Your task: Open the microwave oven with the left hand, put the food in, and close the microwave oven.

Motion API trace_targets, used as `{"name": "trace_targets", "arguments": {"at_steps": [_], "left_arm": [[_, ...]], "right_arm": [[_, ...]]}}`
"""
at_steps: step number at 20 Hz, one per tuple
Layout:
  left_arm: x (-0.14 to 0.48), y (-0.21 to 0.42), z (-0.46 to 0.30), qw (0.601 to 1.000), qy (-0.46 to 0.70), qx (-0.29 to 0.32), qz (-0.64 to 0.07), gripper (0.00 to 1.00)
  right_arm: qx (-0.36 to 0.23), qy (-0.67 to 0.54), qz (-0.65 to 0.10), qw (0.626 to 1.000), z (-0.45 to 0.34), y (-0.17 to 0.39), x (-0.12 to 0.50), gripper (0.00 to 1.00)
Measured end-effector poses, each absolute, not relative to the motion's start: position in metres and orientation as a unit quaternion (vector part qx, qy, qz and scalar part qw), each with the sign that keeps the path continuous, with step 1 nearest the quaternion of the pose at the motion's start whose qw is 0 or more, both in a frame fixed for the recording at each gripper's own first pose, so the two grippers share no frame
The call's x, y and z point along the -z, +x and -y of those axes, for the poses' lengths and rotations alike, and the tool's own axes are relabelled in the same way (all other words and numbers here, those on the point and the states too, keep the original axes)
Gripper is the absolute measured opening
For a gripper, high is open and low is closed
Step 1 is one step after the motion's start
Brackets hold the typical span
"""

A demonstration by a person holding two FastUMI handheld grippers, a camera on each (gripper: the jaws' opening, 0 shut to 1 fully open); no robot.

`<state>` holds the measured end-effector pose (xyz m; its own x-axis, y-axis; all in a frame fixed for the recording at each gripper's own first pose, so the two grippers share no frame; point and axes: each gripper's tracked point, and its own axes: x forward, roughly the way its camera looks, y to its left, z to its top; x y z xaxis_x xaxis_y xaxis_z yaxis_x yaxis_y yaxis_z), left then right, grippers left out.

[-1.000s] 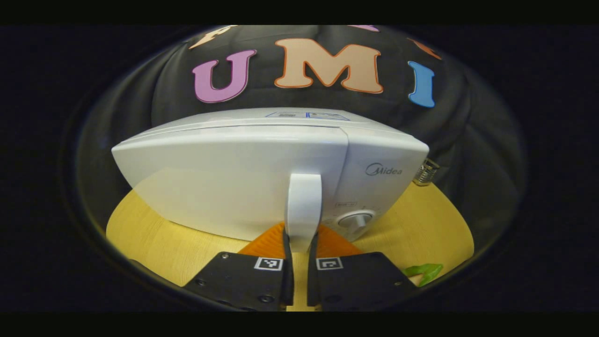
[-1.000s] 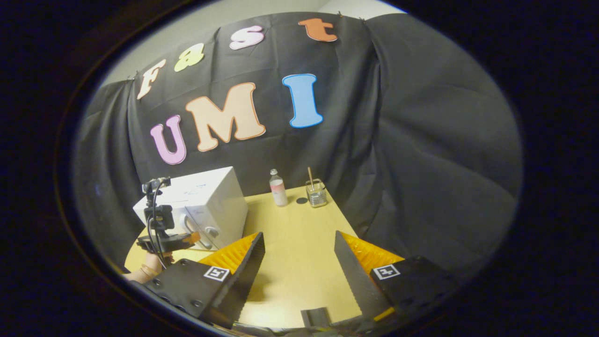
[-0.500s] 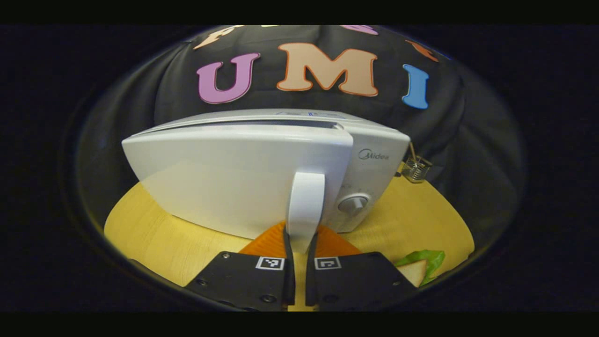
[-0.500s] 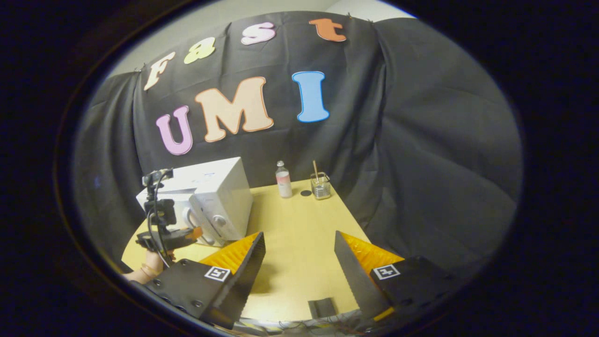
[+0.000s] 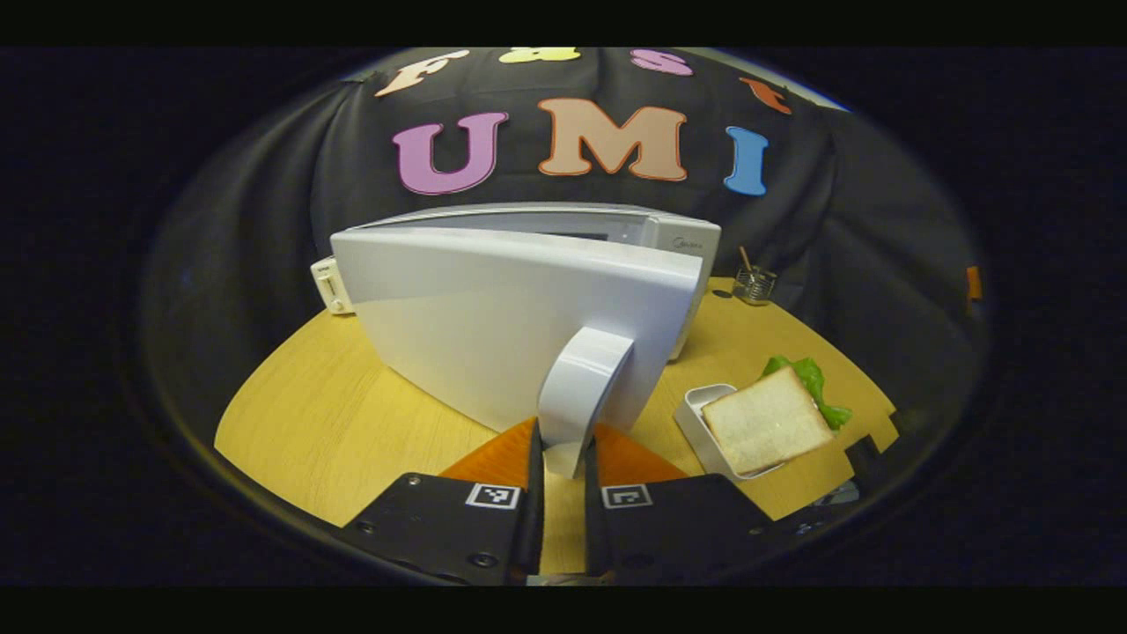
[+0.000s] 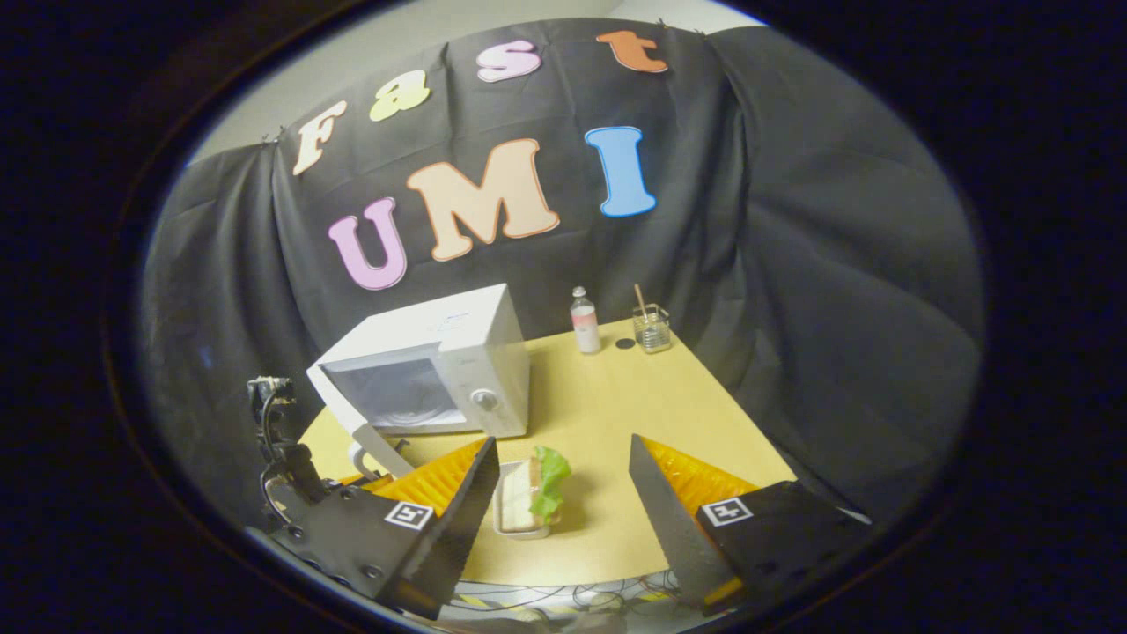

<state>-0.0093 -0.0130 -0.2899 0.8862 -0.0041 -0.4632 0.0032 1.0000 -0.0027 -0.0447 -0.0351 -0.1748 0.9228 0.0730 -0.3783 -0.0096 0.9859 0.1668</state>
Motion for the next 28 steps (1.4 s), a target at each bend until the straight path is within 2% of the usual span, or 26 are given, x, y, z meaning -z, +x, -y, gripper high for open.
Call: {"name": "trace_targets", "arguments": {"at_steps": [1,2,4,5,6,7,8,9,11,12,14,15,16,19,21,22,24,28], "left_arm": [[0.290,-0.018,0.004,0.970,-0.007,-0.001,-0.242,0.22],[0.291,-0.026,-0.004,0.968,-0.015,-0.007,-0.249,0.23],[0.292,-0.040,-0.024,0.966,-0.026,-0.015,-0.255,0.27],[0.292,-0.049,-0.034,0.966,-0.027,-0.018,-0.258,0.28],[0.291,-0.056,-0.044,0.966,-0.027,-0.021,-0.257,0.35],[0.292,-0.062,-0.056,0.965,-0.023,-0.027,-0.259,0.46],[0.290,-0.069,-0.069,0.965,-0.015,-0.034,-0.259,0.53],[0.289,-0.074,-0.081,0.966,-0.010,-0.042,-0.256,0.78],[0.284,-0.089,-0.102,0.965,-0.016,-0.051,-0.256,0.96],[0.285,-0.093,-0.110,0.965,-0.023,-0.054,-0.257,0.98],[0.280,-0.105,-0.127,0.965,-0.031,-0.063,-0.253,1.00],[0.279,-0.110,-0.135,0.965,-0.033,-0.069,-0.251,1.00],[0.279,-0.116,-0.145,0.965,-0.034,-0.074,-0.250,1.00],[0.281,-0.135,-0.176,0.962,-0.036,-0.094,-0.252,1.00],[0.282,-0.150,-0.200,0.960,-0.038,-0.112,-0.255,1.00],[0.279,-0.155,-0.213,0.959,-0.038,-0.123,-0.254,1.00],[0.275,-0.164,-0.241,0.957,-0.039,-0.147,-0.247,1.00],[0.268,-0.186,-0.300,0.946,-0.059,-0.216,-0.234,1.00]], "right_arm": [[-0.023,0.077,-0.202,0.976,0.029,-0.048,0.180,0.95],[-0.024,0.076,-0.209,0.975,0.023,-0.051,0.183,0.90],[-0.026,0.079,-0.214,0.973,0.013,-0.056,0.184,0.91],[-0.027,0.081,-0.217,0.972,0.007,-0.058,0.186,0.94],[-0.025,0.083,-0.217,0.972,0.002,-0.059,0.186,0.91],[-0.024,0.084,-0.217,0.972,-0.002,-0.059,0.186,0.91],[-0.023,0.086,-0.218,0.972,-0.007,-0.060,0.186,0.91],[-0.022,0.088,-0.221,0.971,-0.012,-0.061,0.188,0.91],[-0.019,0.097,-0.223,0.970,-0.021,-0.061,0.189,0.95],[-0.018,0.101,-0.224,0.969,-0.026,-0.062,0.189,0.91],[-0.016,0.105,-0.227,0.968,-0.034,-0.064,0.191,0.91],[-0.014,0.104,-0.228,0.968,-0.037,-0.066,0.193,0.95],[-0.013,0.101,-0.230,0.968,-0.041,-0.067,0.195,0.91],[-0.010,0.094,-0.232,0.968,-0.056,-0.071,0.201,0.91],[-0.014,0.099,-0.236,0.966,-0.068,-0.076,0.206,0.95],[-0.015,0.104,-0.239,0.965,-0.073,-0.077,0.208,0.91],[-0.010,0.109,-0.242,0.964,-0.078,-0.081,0.213,0.95],[-0.002,0.106,-0.257,0.961,-0.080,-0.083,0.222,0.95]]}}
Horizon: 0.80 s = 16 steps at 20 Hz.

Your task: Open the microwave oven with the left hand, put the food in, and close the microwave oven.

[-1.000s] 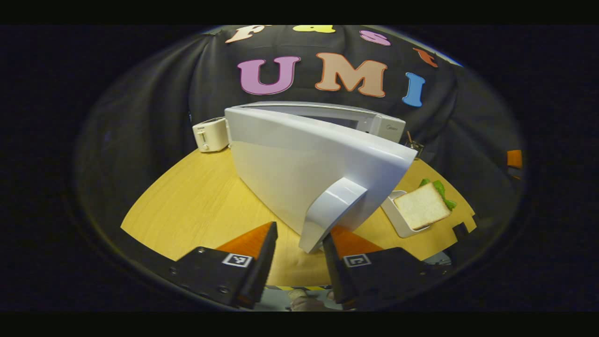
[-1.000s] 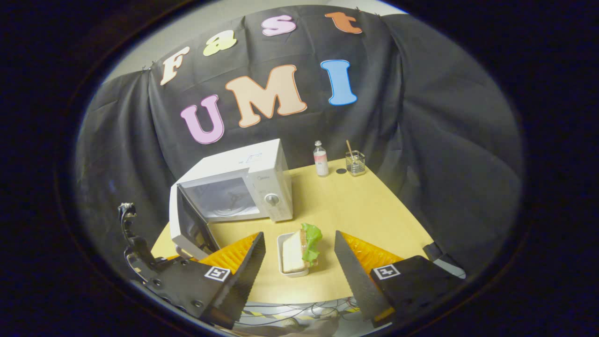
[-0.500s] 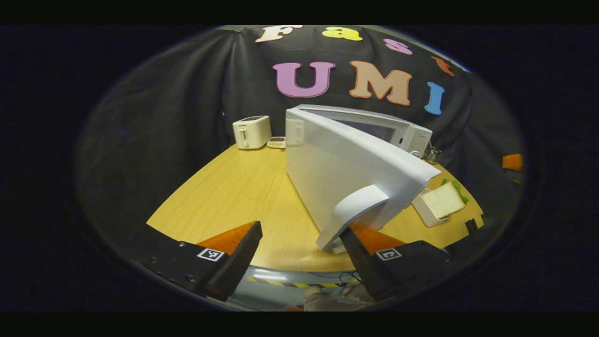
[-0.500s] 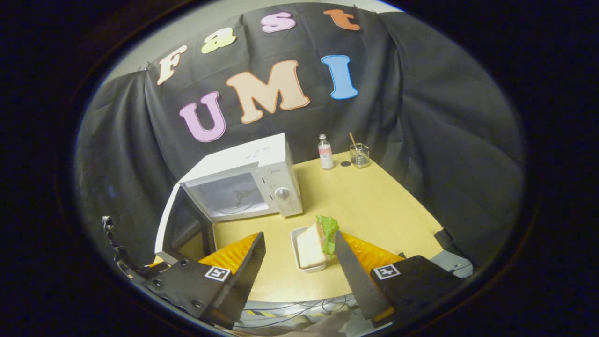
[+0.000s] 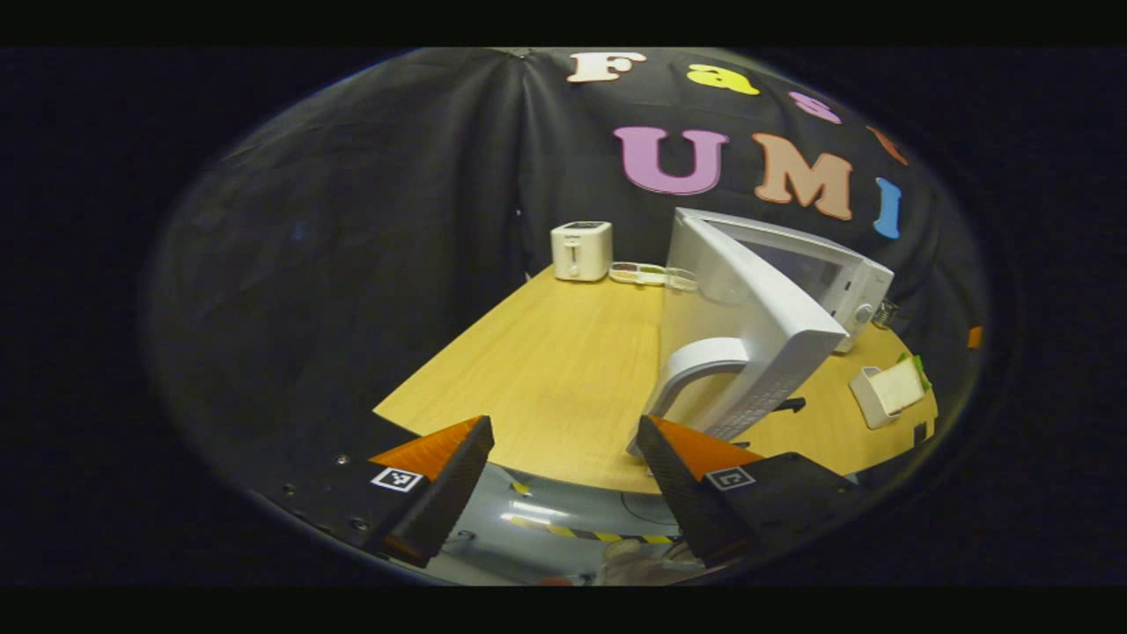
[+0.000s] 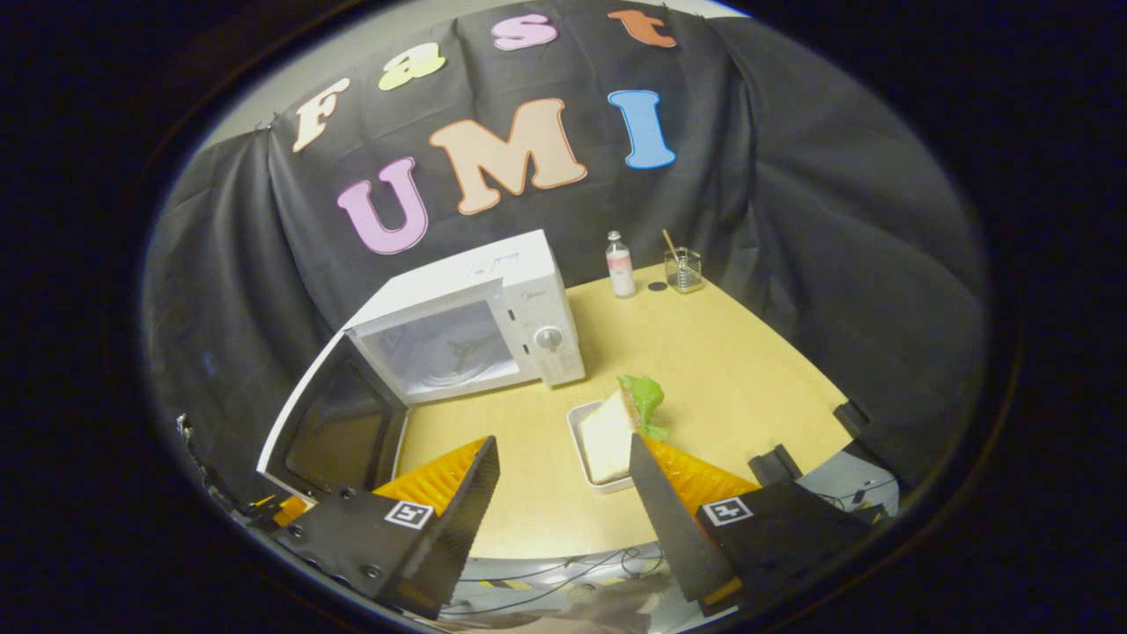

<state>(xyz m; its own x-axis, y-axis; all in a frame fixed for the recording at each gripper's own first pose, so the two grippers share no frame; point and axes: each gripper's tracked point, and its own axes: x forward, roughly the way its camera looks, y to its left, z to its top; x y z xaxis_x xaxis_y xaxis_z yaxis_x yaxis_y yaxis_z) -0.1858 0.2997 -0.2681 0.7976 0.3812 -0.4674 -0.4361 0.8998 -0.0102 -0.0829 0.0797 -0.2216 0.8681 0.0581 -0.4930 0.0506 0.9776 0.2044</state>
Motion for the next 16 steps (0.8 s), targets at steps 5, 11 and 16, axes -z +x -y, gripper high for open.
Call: {"name": "trace_targets", "arguments": {"at_steps": [5,11,16], "left_arm": [[0.255,-0.207,-0.341,0.931,-0.093,-0.283,-0.212,0.96],[0.211,-0.208,-0.341,0.925,-0.090,-0.333,-0.161,0.95],[0.166,-0.181,-0.328,0.925,-0.063,-0.356,-0.118,0.95]], "right_arm": [[0.013,0.079,-0.288,0.954,-0.063,-0.077,0.235,0.95],[0.002,0.094,-0.355,0.930,-0.043,-0.042,0.261,0.92],[-0.002,0.086,-0.435,0.896,-0.018,-0.008,0.298,0.92]]}}
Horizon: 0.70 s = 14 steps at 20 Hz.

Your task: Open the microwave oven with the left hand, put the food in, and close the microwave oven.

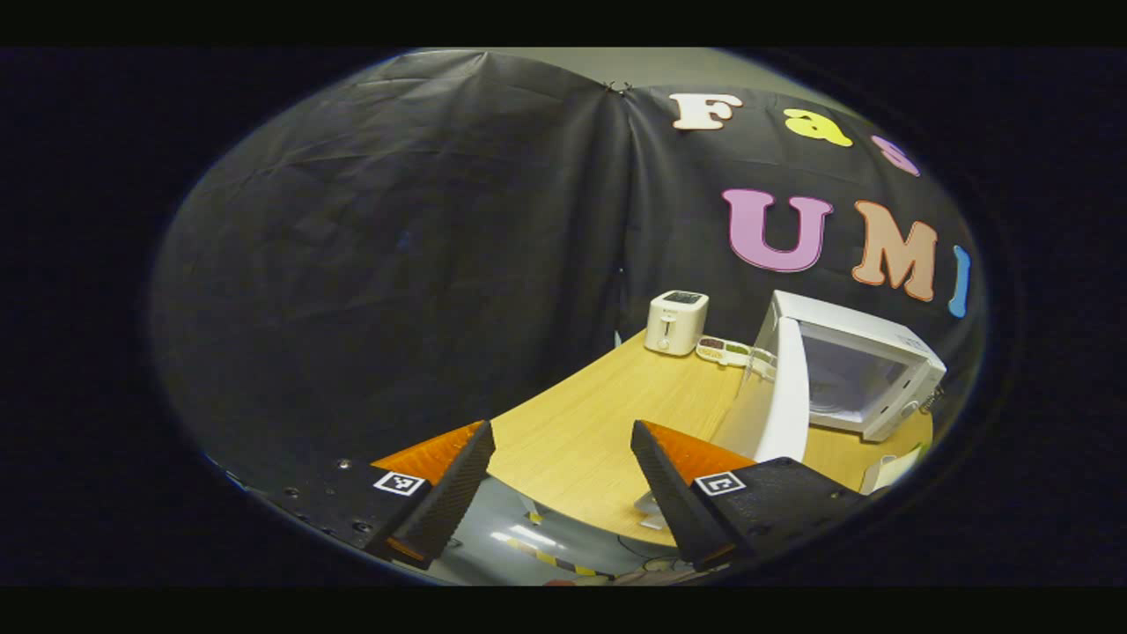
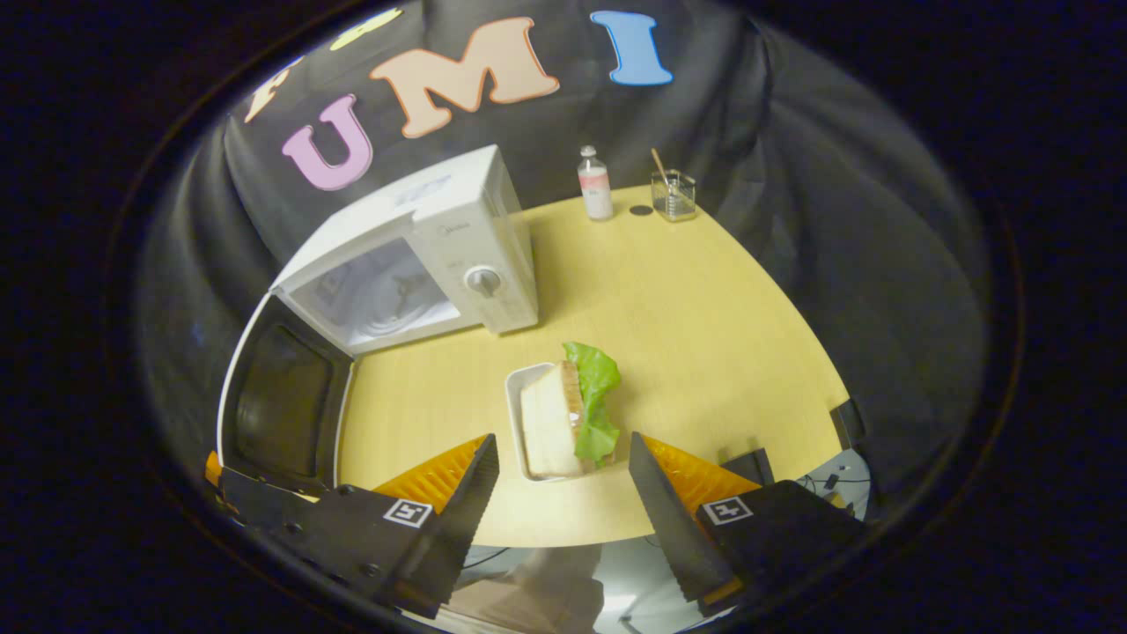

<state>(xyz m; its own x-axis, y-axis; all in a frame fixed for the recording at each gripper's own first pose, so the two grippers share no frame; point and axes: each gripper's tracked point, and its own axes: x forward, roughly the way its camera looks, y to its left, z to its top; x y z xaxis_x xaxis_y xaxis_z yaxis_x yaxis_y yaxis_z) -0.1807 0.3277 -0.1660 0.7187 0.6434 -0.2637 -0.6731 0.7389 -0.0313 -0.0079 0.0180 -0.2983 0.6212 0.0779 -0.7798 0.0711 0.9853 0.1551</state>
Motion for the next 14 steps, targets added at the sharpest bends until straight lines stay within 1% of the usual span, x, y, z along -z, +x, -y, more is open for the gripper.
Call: {"name": "trace_targets", "arguments": {"at_steps": [1,2,3,4,5,6,7,9,10,11,12,13,14], "left_arm": [[0.158,-0.174,-0.326,0.925,-0.049,-0.359,-0.112,0.92],[0.150,-0.166,-0.323,0.925,-0.038,-0.362,-0.106,0.95],[0.144,-0.159,-0.317,0.925,-0.031,-0.364,-0.102,0.95],[0.138,-0.151,-0.313,0.925,-0.028,-0.365,-0.097,0.92],[0.134,-0.145,-0.310,0.925,-0.027,-0.368,-0.094,0.92],[0.129,-0.139,-0.305,0.924,-0.027,-0.370,-0.090,0.95],[0.125,-0.137,-0.304,0.923,-0.027,-0.374,-0.085,0.95],[0.120,-0.130,-0.300,0.921,-0.027,-0.382,-0.078,0.95],[0.118,-0.128,-0.300,0.919,-0.026,-0.386,-0.077,0.95],[0.116,-0.124,-0.299,0.918,-0.025,-0.388,-0.078,0.95],[0.115,-0.120,-0.298,0.917,-0.023,-0.390,-0.078,0.92],[0.115,-0.118,-0.296,0.917,-0.021,-0.391,-0.079,0.95],[0.113,-0.114,-0.295,0.917,-0.021,-0.392,-0.079,0.95]], "right_arm": [[-0.006,0.093,-0.452,0.887,-0.017,0.000,0.306,0.95],[-0.017,0.103,-0.468,0.878,-0.019,0.006,0.314,0.90],[-0.029,0.108,-0.483,0.868,-0.020,0.013,0.322,0.89],[-0.038,0.108,-0.497,0.860,-0.021,0.019,0.330,0.89],[-0.045,0.106,-0.513,0.851,-0.020,0.024,0.340,0.95],[-0.051,0.102,-0.528,0.842,-0.019,0.028,0.350,0.95],[-0.056,0.098,-0.540,0.834,-0.018,0.031,0.358,0.89],[-0.068,0.094,-0.557,0.823,-0.019,0.037,0.372,0.89],[-0.073,0.094,-0.563,0.818,-0.018,0.040,0.377,0.94],[-0.080,0.096,-0.569,0.813,-0.020,0.041,0.381,0.94],[-0.083,0.100,-0.574,0.808,-0.021,0.044,0.384,0.88],[-0.089,0.108,-0.579,0.803,-0.023,0.044,0.388,0.84],[-0.094,0.119,-0.584,0.797,-0.026,0.045,0.389,0.83]]}}
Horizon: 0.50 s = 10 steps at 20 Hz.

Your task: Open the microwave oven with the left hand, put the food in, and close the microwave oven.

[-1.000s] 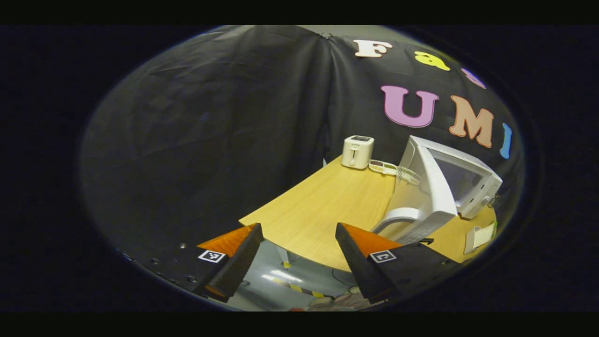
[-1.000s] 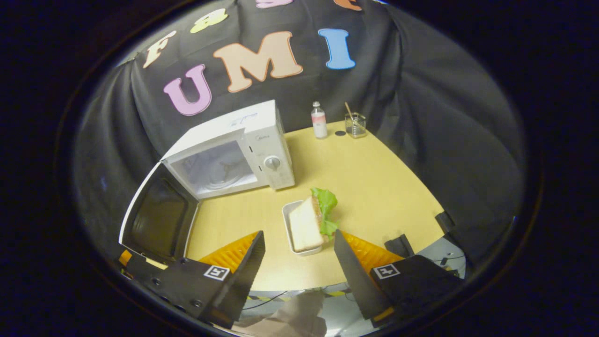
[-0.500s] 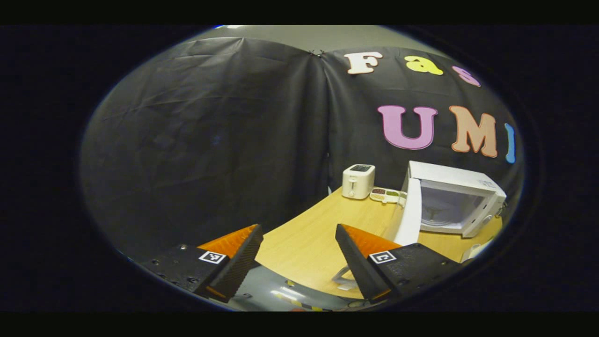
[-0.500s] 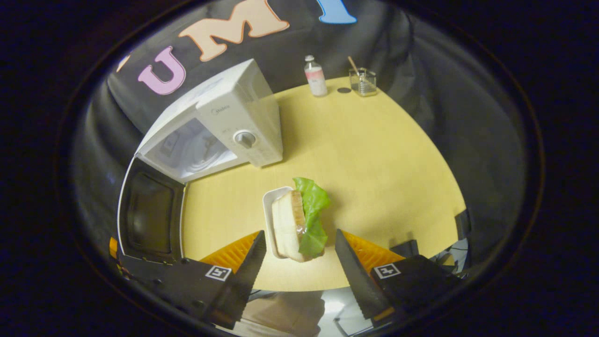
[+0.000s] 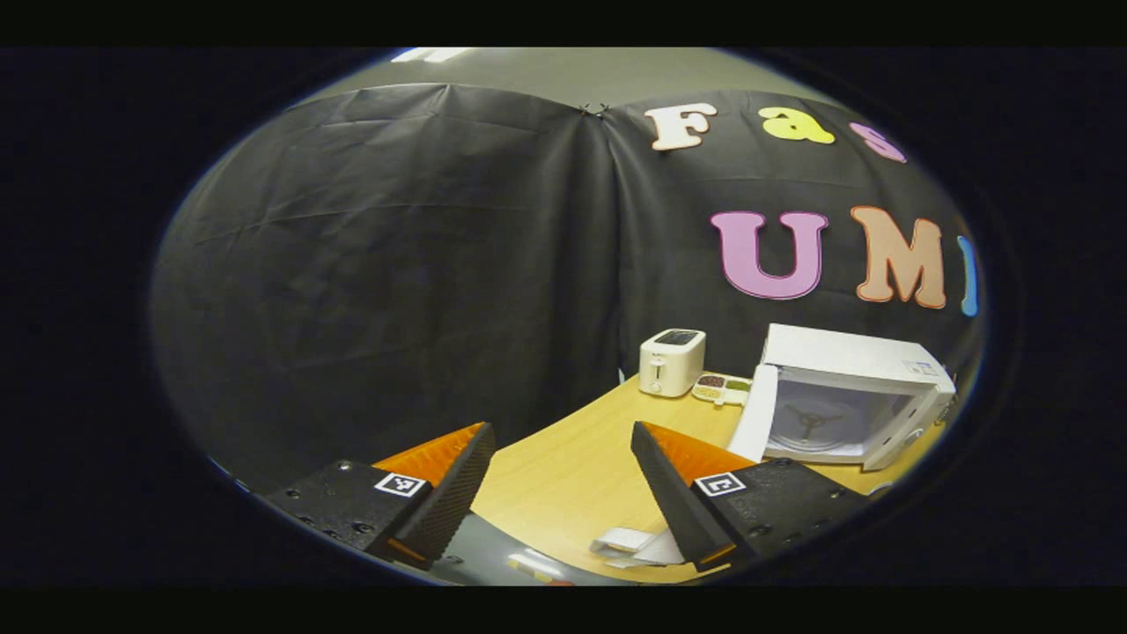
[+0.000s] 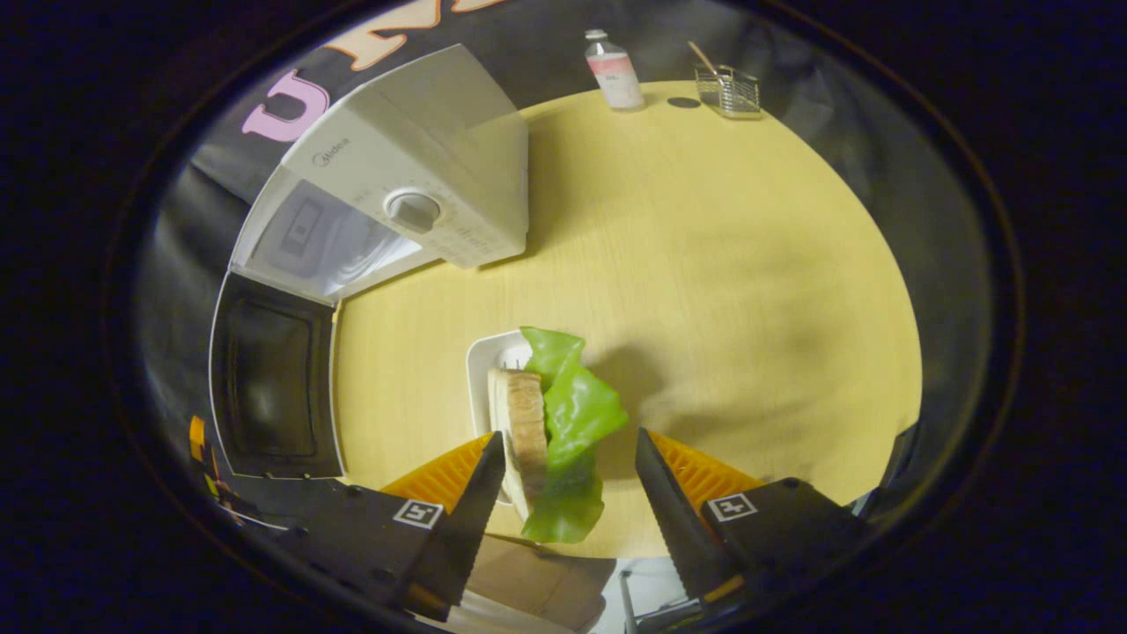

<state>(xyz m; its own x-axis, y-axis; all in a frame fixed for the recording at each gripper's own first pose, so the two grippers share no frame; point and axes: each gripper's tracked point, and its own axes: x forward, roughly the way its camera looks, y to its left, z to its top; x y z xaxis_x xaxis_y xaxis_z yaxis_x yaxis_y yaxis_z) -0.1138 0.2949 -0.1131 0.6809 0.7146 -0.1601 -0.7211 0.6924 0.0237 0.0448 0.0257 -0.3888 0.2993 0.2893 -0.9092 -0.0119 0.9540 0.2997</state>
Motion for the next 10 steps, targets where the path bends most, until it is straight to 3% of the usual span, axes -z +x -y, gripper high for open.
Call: {"name": "trace_targets", "arguments": {"at_steps": [2,3,4,7,10], "left_arm": [[0.111,-0.108,-0.292,0.916,-0.023,-0.392,-0.078,0.95],[0.110,-0.106,-0.290,0.917,-0.024,-0.392,-0.077,0.95],[0.108,-0.103,-0.286,0.918,-0.023,-0.389,-0.076,0.95],[0.106,-0.093,-0.279,0.922,-0.016,-0.378,-0.077,0.92],[0.103,-0.087,-0.275,0.926,-0.017,-0.369,-0.076,0.95]], "right_arm": [[-0.107,0.141,-0.593,0.786,-0.033,0.046,0.394,0.82],[-0.110,0.150,-0.597,0.780,-0.035,0.044,0.394,0.76],[-0.116,0.162,-0.599,0.776,-0.039,0.044,0.394,0.61],[-0.129,0.200,-0.596,0.767,-0.047,0.046,0.391,0.53],[-0.129,0.231,-0.578,0.772,-0.046,0.051,0.384,0.36]]}}
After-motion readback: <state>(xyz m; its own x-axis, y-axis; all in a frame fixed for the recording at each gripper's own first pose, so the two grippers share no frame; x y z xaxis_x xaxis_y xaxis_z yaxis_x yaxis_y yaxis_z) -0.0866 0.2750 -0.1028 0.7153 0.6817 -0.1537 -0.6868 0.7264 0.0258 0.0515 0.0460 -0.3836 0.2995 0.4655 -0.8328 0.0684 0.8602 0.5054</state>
